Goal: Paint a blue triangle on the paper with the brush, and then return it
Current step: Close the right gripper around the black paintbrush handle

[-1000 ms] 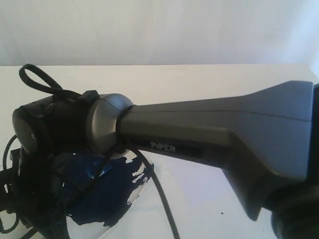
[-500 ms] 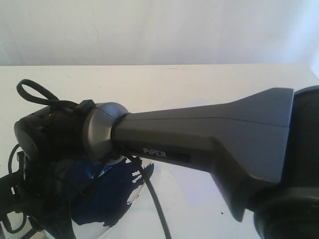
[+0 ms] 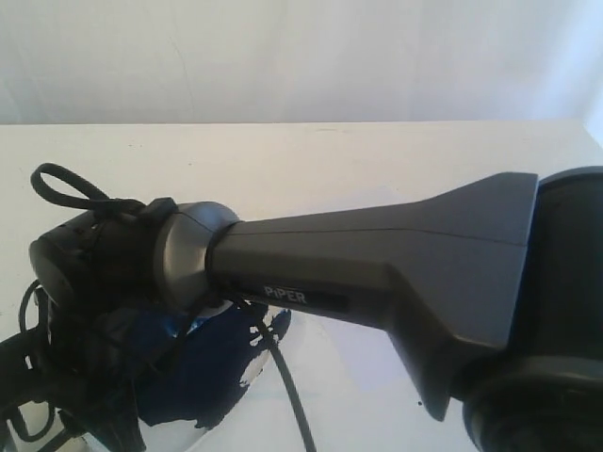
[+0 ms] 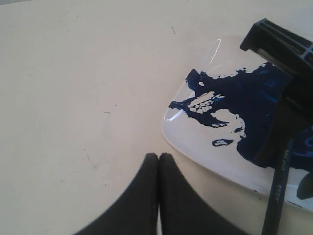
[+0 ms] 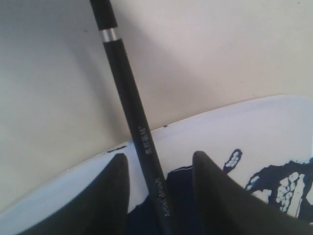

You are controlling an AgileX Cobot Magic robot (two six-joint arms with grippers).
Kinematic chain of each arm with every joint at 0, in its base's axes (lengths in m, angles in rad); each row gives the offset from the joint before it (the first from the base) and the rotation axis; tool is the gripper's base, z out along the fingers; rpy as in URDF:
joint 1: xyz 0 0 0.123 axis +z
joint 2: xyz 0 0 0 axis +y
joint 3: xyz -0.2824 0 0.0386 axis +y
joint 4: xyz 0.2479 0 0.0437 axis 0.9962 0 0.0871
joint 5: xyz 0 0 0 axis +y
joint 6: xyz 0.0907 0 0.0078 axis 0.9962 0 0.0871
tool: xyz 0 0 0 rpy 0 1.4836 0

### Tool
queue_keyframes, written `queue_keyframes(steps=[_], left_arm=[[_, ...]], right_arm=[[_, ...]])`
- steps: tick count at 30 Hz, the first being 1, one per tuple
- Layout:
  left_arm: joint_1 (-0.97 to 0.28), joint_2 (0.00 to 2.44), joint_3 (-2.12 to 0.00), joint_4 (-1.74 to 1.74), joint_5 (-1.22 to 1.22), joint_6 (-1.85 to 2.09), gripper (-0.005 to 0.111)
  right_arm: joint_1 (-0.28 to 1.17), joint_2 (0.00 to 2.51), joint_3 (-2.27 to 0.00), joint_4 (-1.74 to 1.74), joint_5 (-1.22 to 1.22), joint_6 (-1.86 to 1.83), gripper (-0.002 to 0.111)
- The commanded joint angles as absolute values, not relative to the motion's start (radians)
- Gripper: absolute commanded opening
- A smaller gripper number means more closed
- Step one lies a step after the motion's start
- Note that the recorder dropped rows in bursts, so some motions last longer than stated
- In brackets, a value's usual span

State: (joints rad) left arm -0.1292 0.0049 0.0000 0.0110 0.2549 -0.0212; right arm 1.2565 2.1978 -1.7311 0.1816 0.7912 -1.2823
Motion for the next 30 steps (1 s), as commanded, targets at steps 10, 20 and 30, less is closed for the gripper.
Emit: queue_keyframes(steps=[10,20,30], left_arm=[[-0.130,0.000,0.000,0.009,0.255,-0.022,0.000],[-0.130,0.000,0.000,0.009,0.255,-0.022,0.000],[-0.130,0.000,0.000,0.009,0.255,-0.022,0.000]], right_arm=[[1.303,2.204,-1.733,0.188,0.782,-1.278,0.040],[1.330,2.204,-1.733,0.180,0.757,-1.278,0.040],[1.306,2.171,-1.733,0.076,0.835,-1.184,0.031]])
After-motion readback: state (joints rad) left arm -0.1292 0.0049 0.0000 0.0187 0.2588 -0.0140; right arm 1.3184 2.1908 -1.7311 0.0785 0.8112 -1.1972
